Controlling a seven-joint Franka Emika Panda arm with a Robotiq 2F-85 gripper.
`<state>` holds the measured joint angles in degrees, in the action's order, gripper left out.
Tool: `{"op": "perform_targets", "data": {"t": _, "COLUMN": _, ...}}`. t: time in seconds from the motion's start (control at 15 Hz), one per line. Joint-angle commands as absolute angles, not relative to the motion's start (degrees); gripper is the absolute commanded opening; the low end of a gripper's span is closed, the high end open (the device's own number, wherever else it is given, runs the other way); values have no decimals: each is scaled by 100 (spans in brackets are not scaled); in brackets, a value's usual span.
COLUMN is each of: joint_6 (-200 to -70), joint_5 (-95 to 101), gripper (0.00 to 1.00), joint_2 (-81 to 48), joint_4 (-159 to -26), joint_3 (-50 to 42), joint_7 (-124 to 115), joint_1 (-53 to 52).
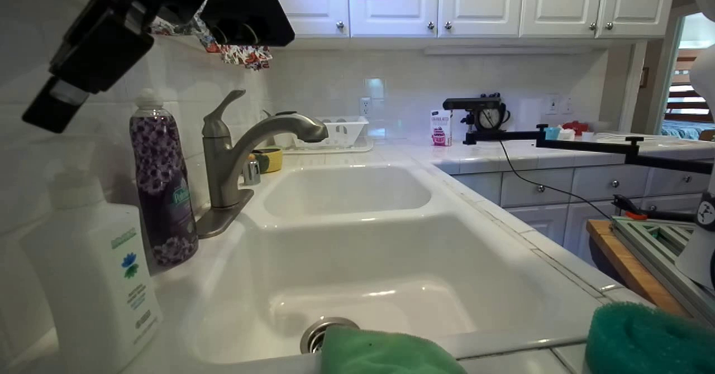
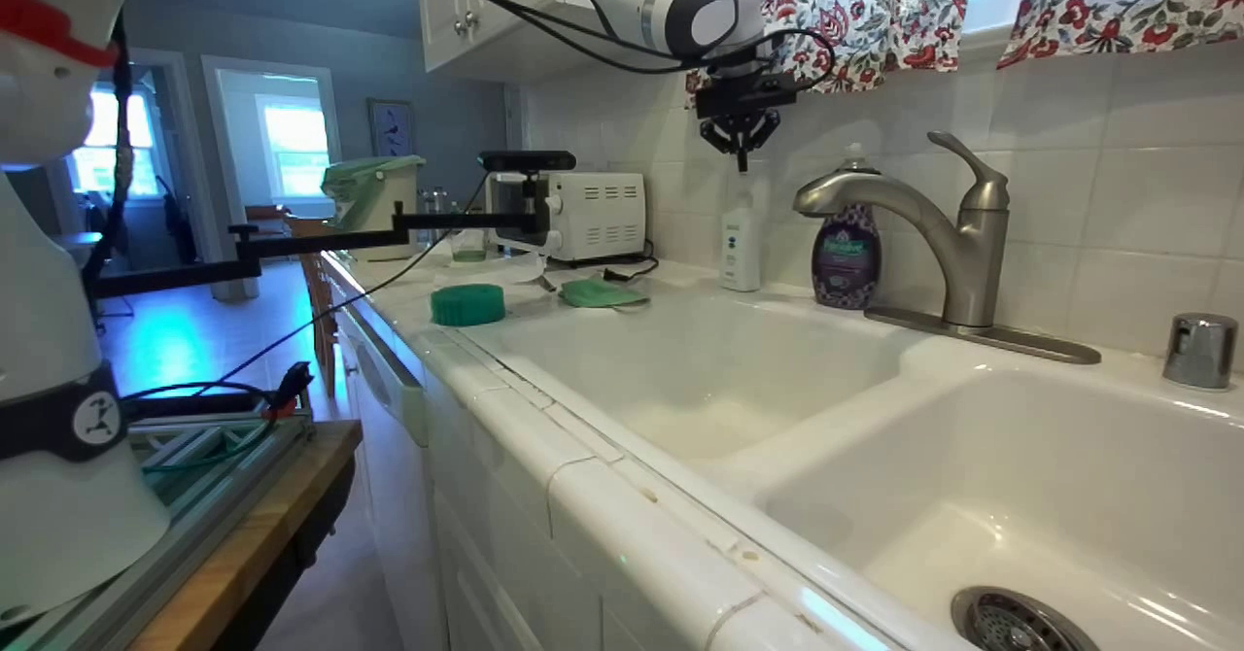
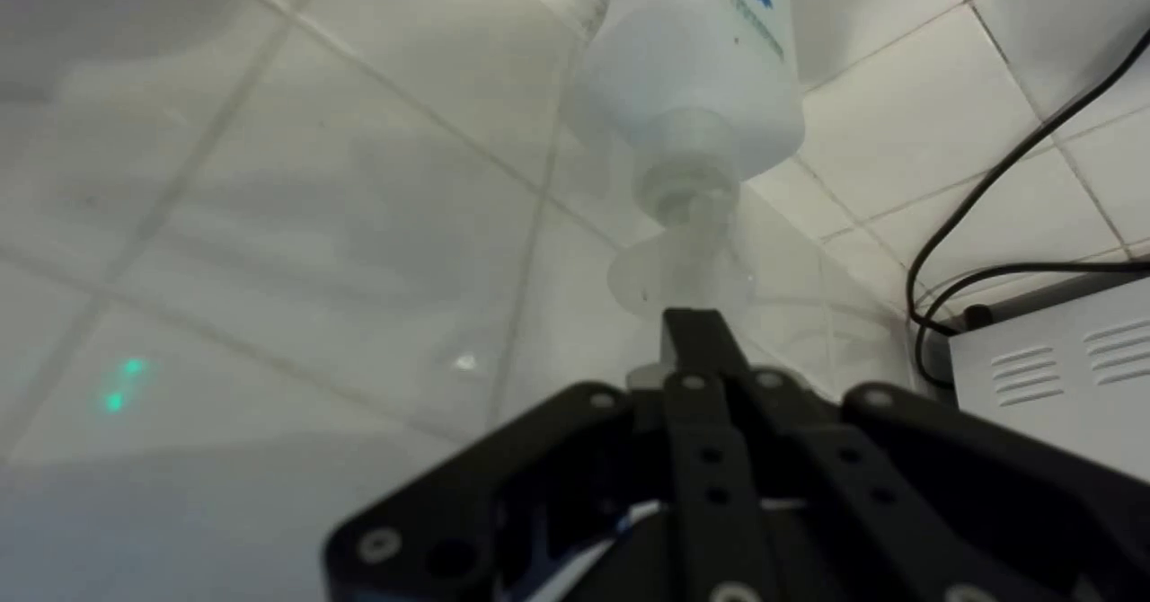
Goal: Push down on the white bottle
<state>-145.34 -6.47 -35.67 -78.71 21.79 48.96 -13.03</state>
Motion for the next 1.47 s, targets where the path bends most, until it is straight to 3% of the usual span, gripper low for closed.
{"op": "perform_targets", "data": {"t": 0.0, "joint_6": -14480, "joint_5": -645, "gripper": 0, "joint_2": -3782, "joint_4": -7591, "joint_3": 2268, "joint_7": 5135, "joint_1": -1307}}
{"op": "perform_targets", "data": {"t": 1.4, "joint_6": -14357, "joint_5": -642, "gripper": 0, "joint_2": -3859, "joint_4": -7786, "joint_3": 2207, "joint_7": 5067, "joint_1": -1292}}
